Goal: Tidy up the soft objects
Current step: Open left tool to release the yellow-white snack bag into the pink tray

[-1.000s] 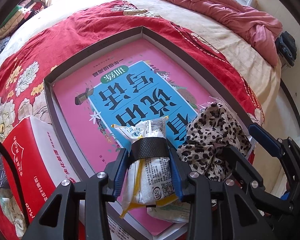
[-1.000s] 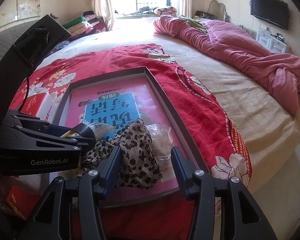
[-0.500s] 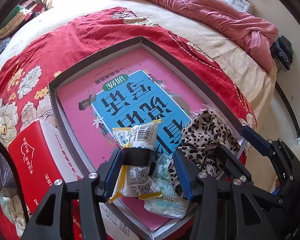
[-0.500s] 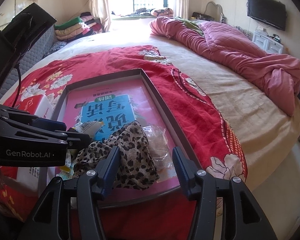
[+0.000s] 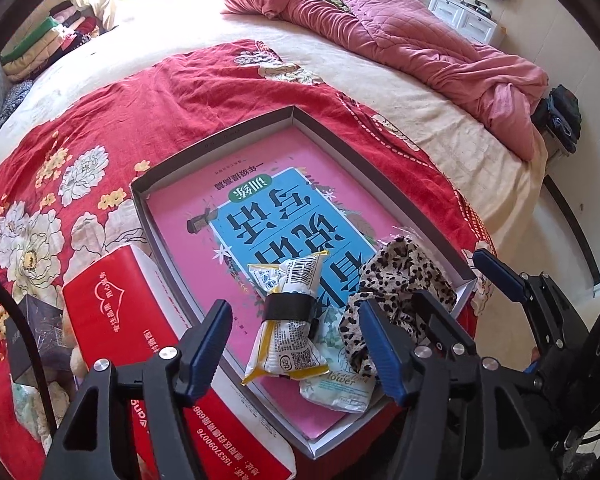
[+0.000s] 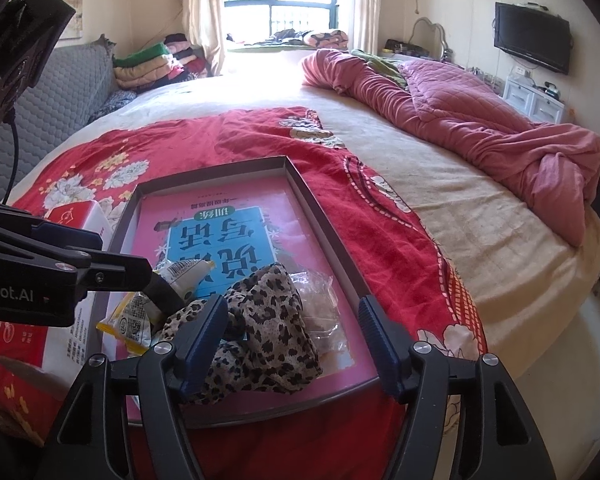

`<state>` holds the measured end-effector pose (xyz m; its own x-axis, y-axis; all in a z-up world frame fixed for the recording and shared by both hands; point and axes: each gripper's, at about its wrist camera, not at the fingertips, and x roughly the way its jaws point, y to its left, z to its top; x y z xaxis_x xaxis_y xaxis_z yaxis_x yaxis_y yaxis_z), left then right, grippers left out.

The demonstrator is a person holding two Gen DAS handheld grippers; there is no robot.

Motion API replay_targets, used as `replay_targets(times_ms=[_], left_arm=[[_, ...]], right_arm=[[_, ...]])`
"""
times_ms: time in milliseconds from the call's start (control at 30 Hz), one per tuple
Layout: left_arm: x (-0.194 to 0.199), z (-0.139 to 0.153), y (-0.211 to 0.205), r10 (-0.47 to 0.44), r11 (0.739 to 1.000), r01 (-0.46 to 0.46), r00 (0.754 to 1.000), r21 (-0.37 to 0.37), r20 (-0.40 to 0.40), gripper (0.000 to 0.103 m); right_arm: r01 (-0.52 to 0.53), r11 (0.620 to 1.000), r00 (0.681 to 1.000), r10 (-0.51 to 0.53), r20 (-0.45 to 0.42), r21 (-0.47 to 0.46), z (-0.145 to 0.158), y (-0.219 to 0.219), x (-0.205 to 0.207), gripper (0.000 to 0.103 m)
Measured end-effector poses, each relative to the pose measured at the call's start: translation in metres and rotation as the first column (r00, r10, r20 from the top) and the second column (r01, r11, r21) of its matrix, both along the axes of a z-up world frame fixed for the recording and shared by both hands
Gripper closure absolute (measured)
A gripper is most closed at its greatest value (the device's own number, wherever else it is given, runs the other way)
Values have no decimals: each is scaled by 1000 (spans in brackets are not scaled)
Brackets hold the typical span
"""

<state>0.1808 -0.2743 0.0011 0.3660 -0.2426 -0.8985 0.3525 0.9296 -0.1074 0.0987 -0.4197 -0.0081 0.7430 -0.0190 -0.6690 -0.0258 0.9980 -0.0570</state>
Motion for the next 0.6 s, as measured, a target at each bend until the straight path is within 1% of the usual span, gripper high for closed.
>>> replay_targets(times_ms=[67, 133, 200, 333, 467, 600], left_arm=[[-2, 4, 2, 2, 1000, -2, 1000, -7, 13, 34], [-4, 8, 6, 10, 1000, -10, 1000, -12, 19, 33], [-6, 12, 10, 18, 1000, -17, 999, -20, 28, 32], [-11, 20, 17, 22, 999, -21, 999, -30, 46, 24], [-14, 23, 28, 43, 998, -41, 998, -51, 43, 24], [-21, 27, 38, 57, 997, -54, 997, -47, 58, 23]], right_arm=[[-2, 1000, 1000, 2, 14, -8, 2, 1, -1, 31], [0, 1000, 1000, 0, 19, -18, 3, 2, -1, 27], [2, 1000, 1000, -2, 25, -18, 3, 1, -2, 27], [25, 1000, 999, -25, 47, -6, 7, -3, -3, 26], [46, 999, 998, -46, 48, 2, 7, -6, -3, 26], [81, 997, 991, -81, 109, 10, 19, -10, -10, 26]])
